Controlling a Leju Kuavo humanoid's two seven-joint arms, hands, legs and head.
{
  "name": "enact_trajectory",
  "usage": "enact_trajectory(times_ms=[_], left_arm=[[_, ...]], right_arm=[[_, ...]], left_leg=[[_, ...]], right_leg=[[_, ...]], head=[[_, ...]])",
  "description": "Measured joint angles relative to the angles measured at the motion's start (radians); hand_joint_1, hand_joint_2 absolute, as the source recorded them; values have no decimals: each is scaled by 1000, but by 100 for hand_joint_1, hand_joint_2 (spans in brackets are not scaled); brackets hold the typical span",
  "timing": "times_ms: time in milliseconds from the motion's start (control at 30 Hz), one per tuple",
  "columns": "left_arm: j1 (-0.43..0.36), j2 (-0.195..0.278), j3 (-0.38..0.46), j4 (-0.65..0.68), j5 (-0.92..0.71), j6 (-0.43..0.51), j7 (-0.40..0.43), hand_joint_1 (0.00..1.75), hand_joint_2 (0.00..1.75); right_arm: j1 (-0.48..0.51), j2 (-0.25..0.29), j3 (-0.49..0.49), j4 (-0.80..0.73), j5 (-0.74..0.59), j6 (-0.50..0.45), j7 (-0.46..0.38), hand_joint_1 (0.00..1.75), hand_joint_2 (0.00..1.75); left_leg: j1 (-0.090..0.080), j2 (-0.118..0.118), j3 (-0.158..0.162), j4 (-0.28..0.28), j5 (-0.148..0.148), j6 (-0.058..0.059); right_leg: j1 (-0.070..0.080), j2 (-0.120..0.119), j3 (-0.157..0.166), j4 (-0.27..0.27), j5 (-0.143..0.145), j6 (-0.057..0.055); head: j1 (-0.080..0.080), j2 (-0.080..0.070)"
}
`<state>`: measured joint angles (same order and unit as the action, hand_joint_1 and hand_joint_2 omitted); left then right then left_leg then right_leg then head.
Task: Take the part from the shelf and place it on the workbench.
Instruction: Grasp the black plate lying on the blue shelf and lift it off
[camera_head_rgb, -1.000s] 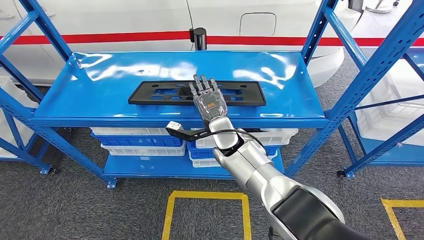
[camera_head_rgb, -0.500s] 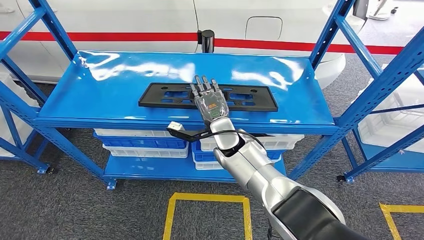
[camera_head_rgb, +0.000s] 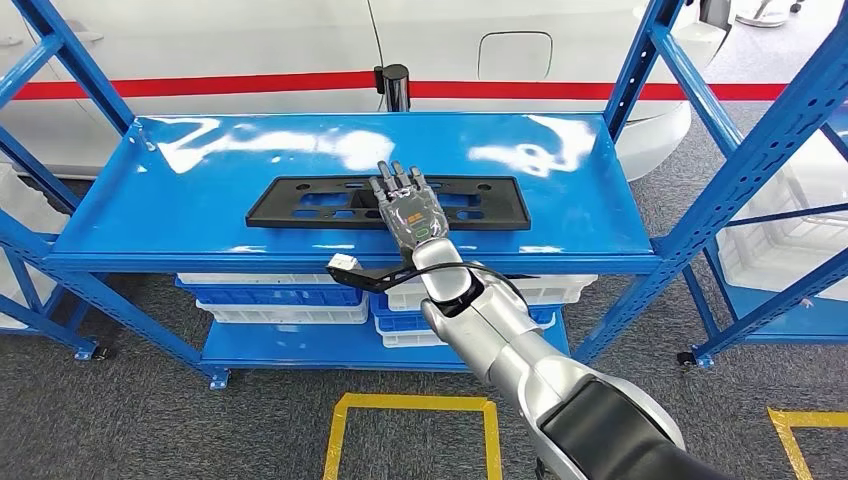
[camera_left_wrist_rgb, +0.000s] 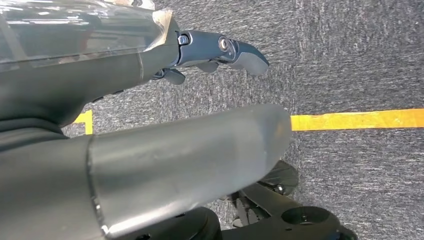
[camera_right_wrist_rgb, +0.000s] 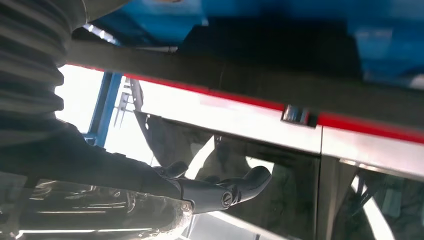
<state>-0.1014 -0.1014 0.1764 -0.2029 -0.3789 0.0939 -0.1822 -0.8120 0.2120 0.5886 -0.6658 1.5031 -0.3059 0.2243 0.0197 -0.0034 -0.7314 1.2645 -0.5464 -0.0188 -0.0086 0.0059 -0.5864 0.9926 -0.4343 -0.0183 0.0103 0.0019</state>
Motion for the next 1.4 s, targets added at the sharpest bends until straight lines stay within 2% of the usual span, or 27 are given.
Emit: enact_trajectory(times_ms=[67, 100, 133, 167, 200, 333, 533, 567, 600, 667, 700, 733, 867, 967, 1100, 1233, 1400], left_arm=[[-1, 1, 5, 0, 6, 4, -5, 0, 0], [-2, 2, 10, 0, 10, 7, -8, 0, 0], [-4, 3, 16, 0, 13, 9, -10, 0, 0], [-6, 4, 20, 0, 16, 11, -11, 0, 0], [-8, 4, 23, -1, 17, 12, -12, 0, 0], [-11, 4, 34, -2, 22, 12, -12, 0, 0], [-17, 6, 43, -2, 22, 22, -21, 0, 0], [-18, 6, 44, -2, 23, 24, -22, 0, 0], [-18, 6, 44, -2, 23, 27, -23, 0, 0], [-18, 5, 47, -2, 24, 33, -23, 0, 0], [-19, 5, 48, -2, 25, 35, -23, 0, 0], [-19, 5, 50, -2, 25, 38, -23, 0, 0], [-19, 2, 55, -2, 25, 50, -23, 0, 0], [-19, 0, 59, -2, 25, 53, -23, 0, 0], [-19, -2, 60, -2, 25, 55, -24, 0, 0], [-19, -2, 61, -2, 24, 64, -24, 0, 0], [-21, -2, 61, -2, 22, 68, -25, 0, 0]], right_arm=[[-2, 8, 1, 11, -1, 9, -2, 0, 175], [-5, 12, 2, 19, -1, 10, -1, 0, 175], [-9, 15, 2, 27, -1, 11, 1, 0, 175], [-12, 17, 3, 36, -1, 12, 4, 0, 175], [-14, 18, 3, 44, -1, 12, 7, 0, 175], [-26, 22, 3, 74, -4, 15, 6, 0, 175], [-46, 35, 5, 118, -10, 28, -12, 1, 175], [-48, 37, 6, 123, -12, 32, -15, 14, 175], [-49, 39, 6, 127, -14, 36, -17, 41, 175], [-53, 44, 10, 136, -17, 45, -21, 122, 175], [-54, 46, 12, 140, -18, 49, -22, 150, 175], [-54, 48, 14, 145, -18, 52, -23, 163, 175], [-53, 53, 18, 158, -18, 57, -22, 162, 175], [-52, 56, 21, 167, -18, 57, -20, 169, 175], [-52, 58, 21, 172, -18, 57, -16, 157, 175], [-53, 58, 21, 176, -18, 57, -8, 155, 175], [-53, 58, 21, 178, -19, 57, -4, 170, 175]], left_leg=[[-1, 0, 50, -123, 78, 12], [-4, 1, 82, -190, 105, 19], [-7, 1, 106, -237, 121, 25], [-11, 1, 119, -261, 124, 29], [-15, 1, 125, -268, 120, 32], [-20, -1, 130, -277, 127, 24], [-30, -1, 134, -276, 123, 36], [-30, -1, 135, -276, 123, 37], [-30, -1, 135, -276, 122, 38], [-30, -1, 136, -276, 122, 39], [-30, -1, 136, -276, 122, 39], [-30, -1, 136, -276, 122, 39], [-29, -1, 136, -276, 122, 40], [-28, -1, 136, -276, 122, 39], [-26, -1, 136, -276, 122, 39], [-25, 0, 136, -276, 122, 39], [-24, 0, 136, -276, 122, 39]], right_leg=[[3, 2, 6, 0, -3, 0], [6, 4, 7, 0, -6, 2], [8, 4, 7, 1, -8, 5], [10, 4, 7, 1, -10, 9], [12, 4, 6, 0, -11, 14], [15, 2, 12, 0, -14, 12], [9, 1, 14, -7, -12, 18], [9, 1, 15, -8, -12, 19], [8, 1, 15, -9, -12, 20], [8, 1, 16, -9, -12, 22], [7, 2, 16, -10, -12, 24], [7, 2, 16, -10, -12, 24], [6, 1, 16, -10, -12, 25], [6, 1, 16, -10, -12, 24], [6, 1, 16, -9, -12, 24], [6, 2, 16, -9, -12, 24], [6, 2, 16, -9, -12, 24]], head=[[0, 0], [0, 0], [0, 0], [1, 0], [1, 0], [2, 0], [2, 0], [2, 0], [2, 0], [2, 0], [2, 0], [2, 0], [2, 0], [2, 0], [2, 0], [2, 0], [2, 0]])
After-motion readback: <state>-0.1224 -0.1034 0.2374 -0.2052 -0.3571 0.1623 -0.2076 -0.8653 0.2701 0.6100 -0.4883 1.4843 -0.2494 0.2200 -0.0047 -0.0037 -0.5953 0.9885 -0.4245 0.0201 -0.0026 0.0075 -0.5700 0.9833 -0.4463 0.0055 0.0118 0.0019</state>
